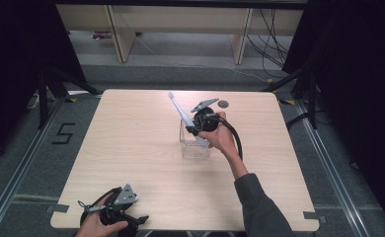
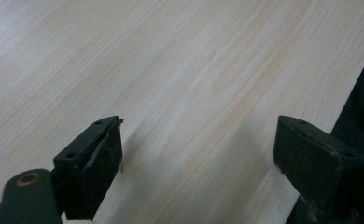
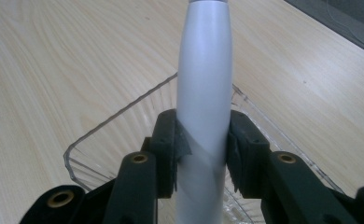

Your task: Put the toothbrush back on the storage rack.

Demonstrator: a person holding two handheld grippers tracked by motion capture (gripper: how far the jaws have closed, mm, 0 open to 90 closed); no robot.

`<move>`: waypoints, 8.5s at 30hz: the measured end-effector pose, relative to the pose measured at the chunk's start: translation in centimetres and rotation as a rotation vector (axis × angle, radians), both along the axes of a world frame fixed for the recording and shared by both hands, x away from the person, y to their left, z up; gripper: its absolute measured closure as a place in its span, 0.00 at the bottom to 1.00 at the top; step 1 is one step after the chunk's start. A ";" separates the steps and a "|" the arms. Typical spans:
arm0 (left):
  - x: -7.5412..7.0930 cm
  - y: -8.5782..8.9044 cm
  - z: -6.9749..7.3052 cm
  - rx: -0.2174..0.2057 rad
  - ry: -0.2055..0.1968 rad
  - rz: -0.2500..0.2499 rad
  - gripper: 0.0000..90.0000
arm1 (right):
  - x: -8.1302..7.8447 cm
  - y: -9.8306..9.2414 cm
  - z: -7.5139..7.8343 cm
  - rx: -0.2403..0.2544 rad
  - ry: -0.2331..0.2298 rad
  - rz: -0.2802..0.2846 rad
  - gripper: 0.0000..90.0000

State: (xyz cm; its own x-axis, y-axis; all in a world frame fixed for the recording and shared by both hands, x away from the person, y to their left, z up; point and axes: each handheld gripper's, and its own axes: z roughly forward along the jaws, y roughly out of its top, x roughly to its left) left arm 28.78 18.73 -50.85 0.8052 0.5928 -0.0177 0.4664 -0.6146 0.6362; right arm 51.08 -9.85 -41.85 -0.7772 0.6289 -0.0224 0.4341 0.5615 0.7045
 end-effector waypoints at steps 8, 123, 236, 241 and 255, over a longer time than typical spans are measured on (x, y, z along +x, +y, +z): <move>0.0 0.0 0.0 0.000 0.000 0.001 0.17 | 0.3 0.2 -0.7 -0.030 0.006 0.012 0.74; -0.1 0.0 0.1 0.000 0.000 -0.012 0.17 | -6.0 -8.2 3.7 0.141 -0.070 -0.101 0.37; -0.1 0.0 0.0 -0.003 -0.007 0.004 0.17 | -17.7 -15.1 -5.9 0.142 -0.002 -0.157 0.24; -0.1 0.0 0.0 -0.002 -0.008 0.002 0.17 | -18.2 -15.2 -6.1 0.153 0.014 -0.168 0.22; -0.1 0.1 0.1 0.000 -0.008 0.000 0.17 | -19.1 -16.5 -6.8 0.128 0.021 -0.160 0.20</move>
